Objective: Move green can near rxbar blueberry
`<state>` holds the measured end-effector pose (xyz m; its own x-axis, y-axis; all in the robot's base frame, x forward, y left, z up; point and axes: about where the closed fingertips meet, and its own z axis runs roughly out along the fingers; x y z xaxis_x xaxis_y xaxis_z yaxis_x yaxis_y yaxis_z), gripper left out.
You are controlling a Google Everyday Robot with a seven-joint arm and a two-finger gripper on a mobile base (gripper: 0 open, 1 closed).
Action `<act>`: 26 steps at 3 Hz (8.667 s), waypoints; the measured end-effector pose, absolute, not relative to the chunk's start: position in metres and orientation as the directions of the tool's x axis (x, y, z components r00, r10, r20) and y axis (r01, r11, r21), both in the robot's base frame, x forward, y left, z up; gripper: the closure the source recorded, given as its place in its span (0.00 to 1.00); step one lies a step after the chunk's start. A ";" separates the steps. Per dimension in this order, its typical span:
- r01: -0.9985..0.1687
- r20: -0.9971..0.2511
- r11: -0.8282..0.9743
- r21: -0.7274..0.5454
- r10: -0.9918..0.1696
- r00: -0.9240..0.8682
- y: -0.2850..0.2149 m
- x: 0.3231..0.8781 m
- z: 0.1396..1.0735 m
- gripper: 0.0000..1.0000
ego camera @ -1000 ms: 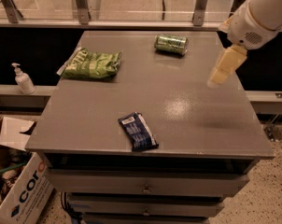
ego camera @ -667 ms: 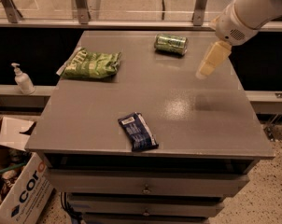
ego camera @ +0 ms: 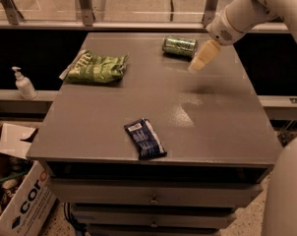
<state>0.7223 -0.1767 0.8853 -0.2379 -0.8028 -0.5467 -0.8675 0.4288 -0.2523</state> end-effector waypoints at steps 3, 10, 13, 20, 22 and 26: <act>-0.829 -0.674 0.543 -0.137 -0.664 -0.323 -0.175 0.793 0.846 0.00; -0.891 -0.691 0.452 -0.045 -0.658 -0.299 -0.154 0.756 0.873 1.00; -0.960 -0.613 0.269 0.080 -0.746 -0.260 -0.164 0.592 0.880 1.00; -0.988 -0.519 0.045 0.151 -0.847 -0.118 -0.091 0.461 0.823 0.59; -0.988 -0.516 0.049 0.148 -0.848 -0.119 -0.092 0.461 0.822 0.13; -0.990 -0.555 0.055 0.128 -0.824 -0.117 -0.100 0.460 0.844 0.00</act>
Offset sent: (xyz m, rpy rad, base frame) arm 0.0901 -0.0132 -0.0331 0.2044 0.0212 -0.1198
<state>0.4596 -0.0997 0.8439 -0.1173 -0.8238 -0.5546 -0.9902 0.0547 0.1281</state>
